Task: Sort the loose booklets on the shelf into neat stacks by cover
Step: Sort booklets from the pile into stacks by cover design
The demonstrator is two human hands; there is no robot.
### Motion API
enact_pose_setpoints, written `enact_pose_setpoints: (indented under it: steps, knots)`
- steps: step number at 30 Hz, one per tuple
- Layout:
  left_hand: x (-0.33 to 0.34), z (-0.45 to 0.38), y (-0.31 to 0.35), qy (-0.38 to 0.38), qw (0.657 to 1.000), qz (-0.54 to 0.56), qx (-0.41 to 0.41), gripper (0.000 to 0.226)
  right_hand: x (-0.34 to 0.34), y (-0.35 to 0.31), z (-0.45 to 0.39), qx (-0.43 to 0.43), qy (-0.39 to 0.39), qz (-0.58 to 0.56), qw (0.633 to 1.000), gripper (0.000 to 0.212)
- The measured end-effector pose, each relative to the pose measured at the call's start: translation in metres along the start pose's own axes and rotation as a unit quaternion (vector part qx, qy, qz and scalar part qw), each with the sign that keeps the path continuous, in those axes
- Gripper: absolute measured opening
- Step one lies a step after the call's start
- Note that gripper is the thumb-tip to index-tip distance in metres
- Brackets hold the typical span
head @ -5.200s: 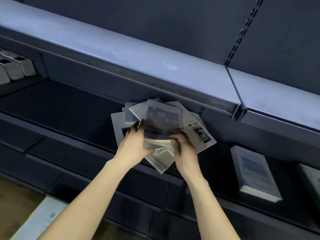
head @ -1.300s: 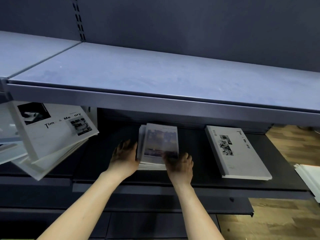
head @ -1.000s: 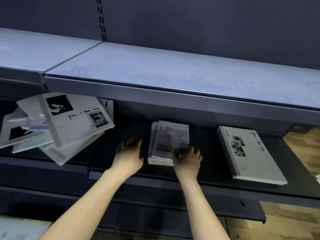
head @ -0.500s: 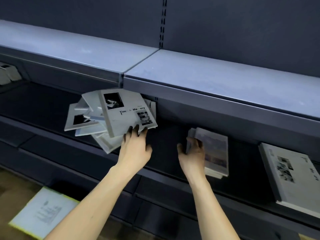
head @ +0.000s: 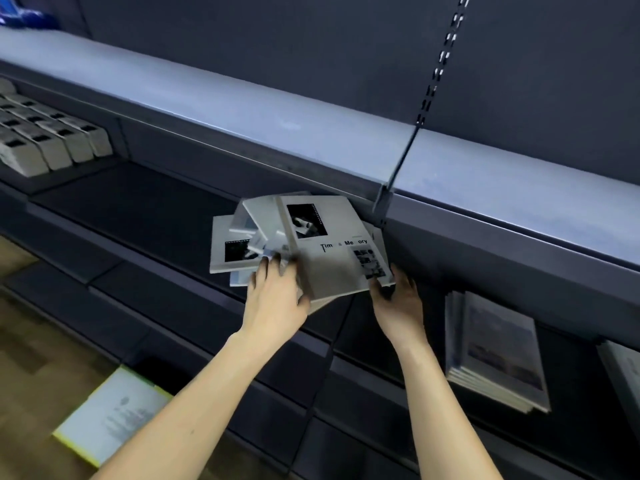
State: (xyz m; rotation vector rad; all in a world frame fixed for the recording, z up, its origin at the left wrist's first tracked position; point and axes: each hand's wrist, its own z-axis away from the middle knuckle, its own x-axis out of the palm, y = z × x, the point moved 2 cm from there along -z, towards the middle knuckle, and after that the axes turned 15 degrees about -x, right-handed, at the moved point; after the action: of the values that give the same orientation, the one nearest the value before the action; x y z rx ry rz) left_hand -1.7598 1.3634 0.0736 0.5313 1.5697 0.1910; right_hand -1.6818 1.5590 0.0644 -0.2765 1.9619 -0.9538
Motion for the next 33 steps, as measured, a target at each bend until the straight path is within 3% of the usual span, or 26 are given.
enact_pose_setpoints:
  steps: [5,11,15,17,19,25,33]
  knots:
    - [-0.006,-0.02,-0.03,-0.011,0.999,-0.023,0.021,0.076,0.03,-0.002,-0.024,0.058,-0.014,0.04,0.997,0.064]
    - [-0.004,-0.039,-0.053,-0.037,0.999,-0.008,0.03,0.073,0.045,-0.009,-0.019,0.161,0.04,0.1,0.981,0.076]
    - [-0.005,-0.049,-0.062,-0.045,0.998,0.018,0.039,0.064,0.055,-0.001,-0.009,0.188,0.071,0.029,0.979,0.08]
    - [-0.005,-0.053,-0.066,-0.048,0.997,0.022,0.049,0.063,0.058,-0.003,0.0,0.197,0.098,-0.024,0.975,0.07]
    - [-0.006,-0.058,-0.069,-0.052,0.997,0.025,0.05,0.064,0.059,-0.008,0.006,0.183,0.077,-0.03,0.98,0.049]
    - [-0.008,-0.068,-0.077,-0.048,0.998,0.023,0.047,0.062,0.063,-0.035,0.02,0.189,0.072,-0.142,0.969,0.02]
    - [-0.014,-0.069,-0.065,-0.051,0.995,0.044,0.073,0.052,0.045,-0.045,0.041,0.151,0.152,-0.25,0.944,0.017]
